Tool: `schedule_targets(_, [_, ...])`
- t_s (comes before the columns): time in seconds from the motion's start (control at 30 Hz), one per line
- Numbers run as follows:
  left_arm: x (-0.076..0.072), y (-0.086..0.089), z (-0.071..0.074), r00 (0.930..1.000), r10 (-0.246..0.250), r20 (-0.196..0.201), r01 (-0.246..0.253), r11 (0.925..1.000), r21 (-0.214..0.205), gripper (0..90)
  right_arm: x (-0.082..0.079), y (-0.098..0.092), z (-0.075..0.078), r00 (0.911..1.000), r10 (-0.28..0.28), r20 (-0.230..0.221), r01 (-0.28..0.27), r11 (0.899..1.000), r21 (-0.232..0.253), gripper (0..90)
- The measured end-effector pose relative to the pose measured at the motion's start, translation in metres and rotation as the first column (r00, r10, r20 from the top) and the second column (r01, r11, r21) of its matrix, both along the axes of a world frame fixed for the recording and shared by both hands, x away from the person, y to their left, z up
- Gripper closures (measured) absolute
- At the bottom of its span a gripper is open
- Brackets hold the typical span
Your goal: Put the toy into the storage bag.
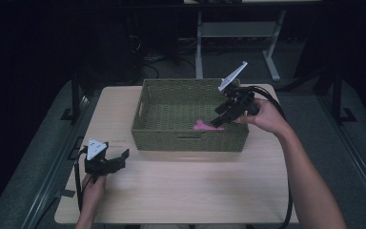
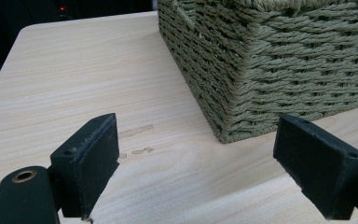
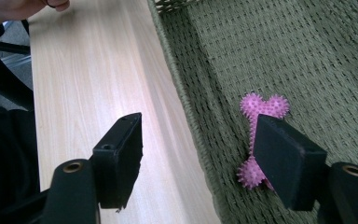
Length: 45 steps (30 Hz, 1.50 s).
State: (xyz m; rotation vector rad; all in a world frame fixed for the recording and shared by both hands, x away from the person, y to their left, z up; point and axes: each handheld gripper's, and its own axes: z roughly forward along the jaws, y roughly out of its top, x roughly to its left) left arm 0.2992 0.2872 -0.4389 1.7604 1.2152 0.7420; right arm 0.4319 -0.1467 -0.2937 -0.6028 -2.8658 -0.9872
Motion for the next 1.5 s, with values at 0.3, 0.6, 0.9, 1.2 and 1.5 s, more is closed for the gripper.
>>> schedule_targets(0.3, [0.000,0.000,0.000,1.0000,-0.001,-0.002,0.001,1.0000,-0.001,13.7,-0.012,-0.003,0.001,0.9998,0.010,0.017,-0.011,1.000,0.008,30.7])
schedule_targets(0.6, [0.000,0.000,0.000,1.0000,0.001,-0.003,-0.001,1.0000,0.002,13.7,-0.020,-0.009,-0.006,1.0000,0.004,0.004,-0.004,1.000,0.016,28.3])
schedule_targets(0.9, [0.000,-0.001,0.000,1.0000,0.001,-0.003,-0.001,1.0000,0.003,13.7,-0.027,-0.017,-0.014,1.0000,-0.004,-0.007,0.005,1.000,0.026,27.9])
schedule_targets(1.2, [0.000,0.000,0.000,1.0000,0.001,-0.001,-0.001,1.0000,0.006,13.7,-0.039,-0.023,-0.020,0.9999,-0.006,-0.008,0.007,1.000,0.026,27.1])
schedule_targets(1.5, [0.000,-0.001,0.000,1.0000,0.000,-0.002,0.000,1.0000,0.004,13.7,-0.048,-0.031,-0.026,0.9998,-0.016,-0.007,0.017,0.999,0.028,27.0])
